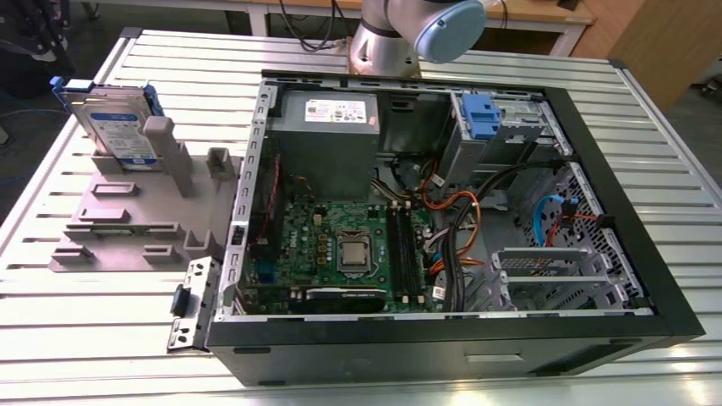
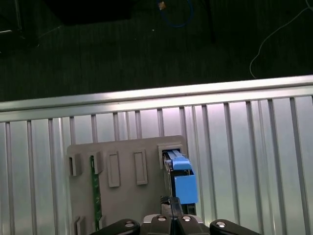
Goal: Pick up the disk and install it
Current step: 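Pick up the disk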
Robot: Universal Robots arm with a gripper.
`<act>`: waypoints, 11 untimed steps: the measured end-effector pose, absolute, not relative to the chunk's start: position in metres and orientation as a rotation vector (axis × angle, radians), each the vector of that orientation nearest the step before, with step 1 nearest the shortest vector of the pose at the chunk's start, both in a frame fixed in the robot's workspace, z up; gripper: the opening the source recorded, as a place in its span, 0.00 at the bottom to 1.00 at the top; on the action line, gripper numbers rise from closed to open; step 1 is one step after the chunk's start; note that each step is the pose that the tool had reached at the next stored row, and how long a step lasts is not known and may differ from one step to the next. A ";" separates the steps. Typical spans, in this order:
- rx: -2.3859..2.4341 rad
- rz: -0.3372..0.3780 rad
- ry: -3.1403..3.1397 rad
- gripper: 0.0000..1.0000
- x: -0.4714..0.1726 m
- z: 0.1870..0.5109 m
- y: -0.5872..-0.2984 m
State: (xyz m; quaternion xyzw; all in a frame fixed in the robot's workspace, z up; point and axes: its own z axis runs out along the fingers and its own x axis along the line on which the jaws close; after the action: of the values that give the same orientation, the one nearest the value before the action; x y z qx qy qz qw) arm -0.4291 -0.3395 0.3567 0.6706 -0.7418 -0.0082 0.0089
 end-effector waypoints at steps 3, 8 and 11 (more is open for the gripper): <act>2.098 -0.020 -2.320 0.11 -0.432 0.354 -0.340; 2.100 -0.015 -2.322 0.11 -0.433 0.350 -0.336; 2.102 -0.015 -2.322 0.11 -0.433 0.348 -0.333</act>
State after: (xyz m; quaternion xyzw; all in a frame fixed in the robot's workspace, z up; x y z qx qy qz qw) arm -0.4330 -0.3333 0.3483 0.6711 -0.7413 -0.0046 0.0049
